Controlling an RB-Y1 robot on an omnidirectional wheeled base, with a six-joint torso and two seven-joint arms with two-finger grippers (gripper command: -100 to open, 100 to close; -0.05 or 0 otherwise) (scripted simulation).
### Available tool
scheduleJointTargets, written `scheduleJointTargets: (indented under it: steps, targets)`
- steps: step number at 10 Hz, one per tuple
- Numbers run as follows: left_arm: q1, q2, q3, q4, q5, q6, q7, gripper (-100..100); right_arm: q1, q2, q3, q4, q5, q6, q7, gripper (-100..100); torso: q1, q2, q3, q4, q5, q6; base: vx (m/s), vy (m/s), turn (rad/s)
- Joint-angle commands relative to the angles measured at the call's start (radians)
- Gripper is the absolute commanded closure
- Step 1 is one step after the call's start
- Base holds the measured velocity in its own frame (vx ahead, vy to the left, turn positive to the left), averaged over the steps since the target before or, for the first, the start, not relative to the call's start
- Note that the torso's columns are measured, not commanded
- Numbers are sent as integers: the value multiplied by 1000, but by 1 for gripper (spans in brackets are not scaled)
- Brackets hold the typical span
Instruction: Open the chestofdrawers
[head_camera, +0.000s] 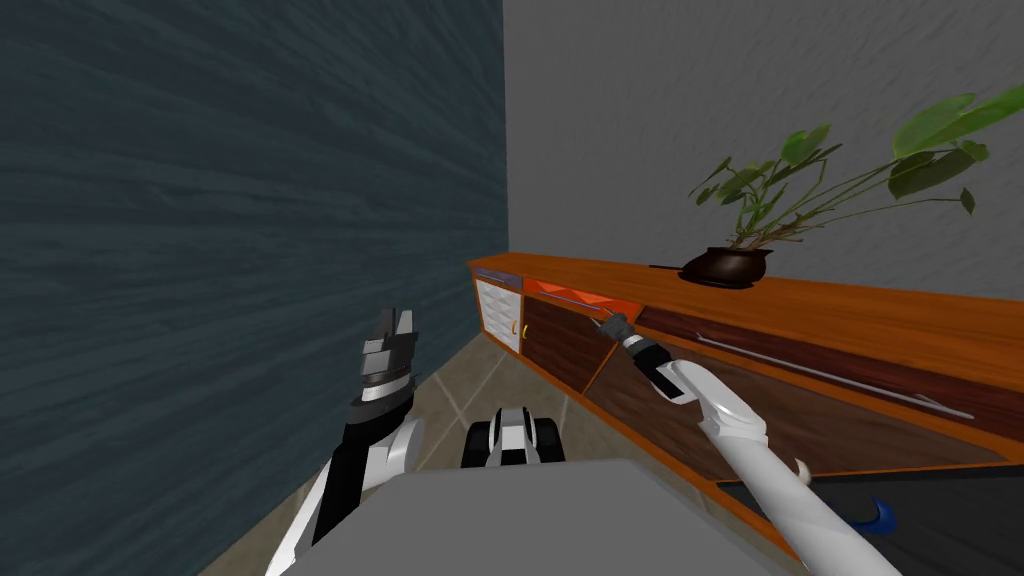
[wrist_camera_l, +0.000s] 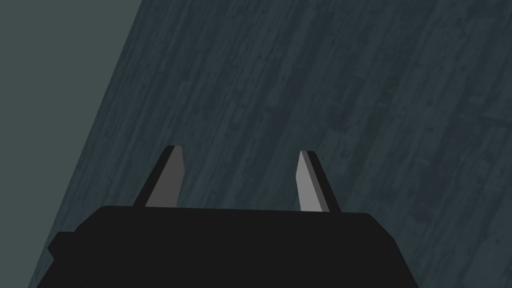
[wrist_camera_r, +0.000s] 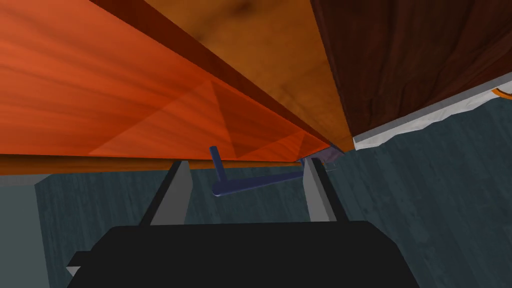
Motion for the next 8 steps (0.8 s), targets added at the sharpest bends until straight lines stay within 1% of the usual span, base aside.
scheduleJointTargets:
  steps: [1, 5, 8]
  targets:
    - [0, 0, 0, 0, 0, 0, 0, 0, -17, 47, -54, 8, -15, -42, 36, -100, -1, -2, -1, -3, -2, -1, 114, 84, -56]
    - [0, 0, 0, 0, 0, 0, 0, 0, -32, 126, -128, 17, -36, -99, 83, -100, -5, -3, -2, -4, -4, -1, 90, 82, -89]
    - [0, 0, 0, 0, 0, 0, 0, 0, -43, 191, -183, 24, -52, -141, 116, -100, -2, -6, -4, -3, -1, -3, 98, 89, -93]
